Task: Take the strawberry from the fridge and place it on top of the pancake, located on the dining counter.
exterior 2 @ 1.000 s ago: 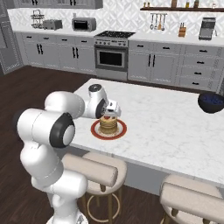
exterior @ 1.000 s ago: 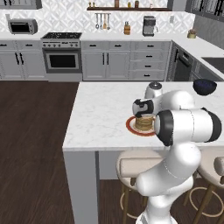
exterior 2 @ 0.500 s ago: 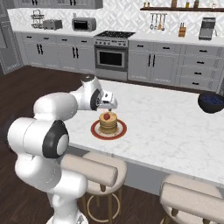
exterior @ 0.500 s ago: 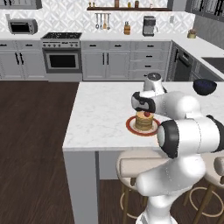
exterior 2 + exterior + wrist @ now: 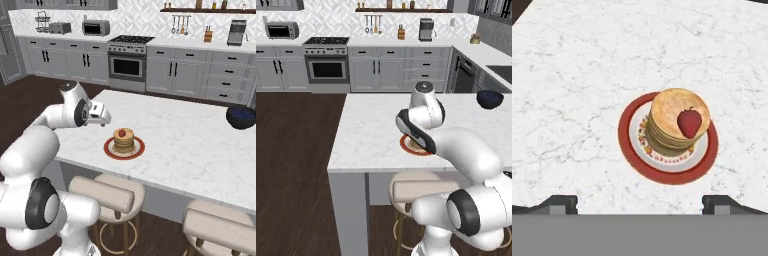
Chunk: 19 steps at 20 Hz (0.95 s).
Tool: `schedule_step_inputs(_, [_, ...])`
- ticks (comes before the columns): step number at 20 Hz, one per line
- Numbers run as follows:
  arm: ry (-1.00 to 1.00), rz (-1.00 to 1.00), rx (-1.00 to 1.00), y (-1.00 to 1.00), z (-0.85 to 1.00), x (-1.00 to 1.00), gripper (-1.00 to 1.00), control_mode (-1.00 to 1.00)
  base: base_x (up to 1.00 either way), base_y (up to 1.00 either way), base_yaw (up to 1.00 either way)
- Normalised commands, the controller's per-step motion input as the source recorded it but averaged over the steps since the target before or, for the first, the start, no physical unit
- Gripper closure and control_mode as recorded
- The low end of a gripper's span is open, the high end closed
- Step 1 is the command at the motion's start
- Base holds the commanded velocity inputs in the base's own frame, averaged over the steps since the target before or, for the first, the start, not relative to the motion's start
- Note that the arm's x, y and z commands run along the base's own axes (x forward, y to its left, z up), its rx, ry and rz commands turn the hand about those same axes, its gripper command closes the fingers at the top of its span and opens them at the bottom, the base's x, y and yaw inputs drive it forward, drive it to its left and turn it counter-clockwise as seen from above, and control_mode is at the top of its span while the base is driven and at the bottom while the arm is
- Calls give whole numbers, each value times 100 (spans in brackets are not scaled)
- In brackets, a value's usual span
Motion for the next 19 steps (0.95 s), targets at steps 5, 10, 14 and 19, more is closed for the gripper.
schedule_step_inputs(5, [2, 0, -1, 100, 0, -100, -100, -100, 0, 0, 0])
schedule_step_inputs(10, [12, 1, -15, 100, 0, -57, -100, -100, 0, 0, 0])
schedule_step_inputs(14, [19, 2, -15, 94, -24, 0, -100, -100, 0, 0, 0])
schedule_step_inputs(19, [15, 0, -6, 29, -10, 0, -100, -100, 0, 0, 0])
